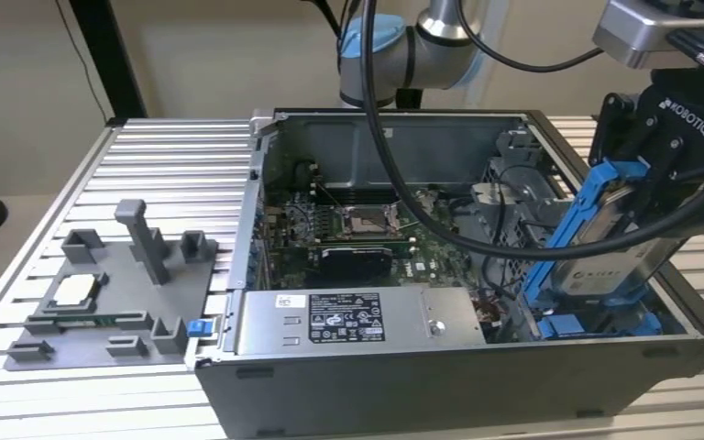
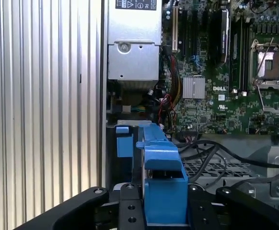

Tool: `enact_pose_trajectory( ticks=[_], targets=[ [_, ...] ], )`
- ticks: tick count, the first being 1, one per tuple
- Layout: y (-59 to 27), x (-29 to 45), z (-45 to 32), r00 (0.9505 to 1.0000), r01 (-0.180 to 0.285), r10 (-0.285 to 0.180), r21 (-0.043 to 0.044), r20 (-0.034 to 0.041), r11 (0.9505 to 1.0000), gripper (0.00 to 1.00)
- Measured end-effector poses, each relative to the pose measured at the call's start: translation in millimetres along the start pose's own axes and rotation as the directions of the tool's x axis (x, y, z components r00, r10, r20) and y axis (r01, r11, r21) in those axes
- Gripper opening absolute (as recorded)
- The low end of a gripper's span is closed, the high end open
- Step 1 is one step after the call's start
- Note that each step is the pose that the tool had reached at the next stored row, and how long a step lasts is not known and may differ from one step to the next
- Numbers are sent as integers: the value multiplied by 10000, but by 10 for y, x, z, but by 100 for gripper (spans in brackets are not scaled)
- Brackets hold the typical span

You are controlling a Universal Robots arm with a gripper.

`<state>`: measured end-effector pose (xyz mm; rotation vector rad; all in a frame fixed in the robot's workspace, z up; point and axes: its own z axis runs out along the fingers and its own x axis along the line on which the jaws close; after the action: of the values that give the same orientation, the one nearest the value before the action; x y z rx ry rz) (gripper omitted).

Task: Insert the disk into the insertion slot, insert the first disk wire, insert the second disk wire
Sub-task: 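Insert the disk into the insertion slot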

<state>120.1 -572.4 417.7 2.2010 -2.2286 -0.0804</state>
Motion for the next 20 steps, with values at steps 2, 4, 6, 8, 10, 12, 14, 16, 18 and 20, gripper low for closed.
enact_pose_trajectory(
  ticks=[2, 4, 6, 8, 10, 12, 14, 16, 18, 20],
  targets=[
    [0, 0, 3, 10000, 0, 0, 0, 0, 10000, 0],
    [0, 0, 7, 10000, 0, 0, -1, 1, 10000, 0],
    [0, 0, 11, 10000, -1, 1, -3, 1, 10000, 0],
    [0, 0, 15, 10000, -1, 1, -6, 1, 10000, 0],
    [-1, 0, 19, 10000, 0, 0, -8, 1, 10000, 0],
    [-1, 0, 24, 10000, 0, 0, -9, 0, 10000, 0],
    [-1, -1, 31, 10000, 0, 0, -10, 2, 10000, 0],
    [-2, -1, 34, 10000, 0, 0, -10, 0, 10000, 0],
    [-2, -2, 37, 10000, 0, 0, -10, -2, 10000, 0],
    [-3, -2, 41, 10000, 0, 0, -10, -3, 10000, 0]
  ],
)
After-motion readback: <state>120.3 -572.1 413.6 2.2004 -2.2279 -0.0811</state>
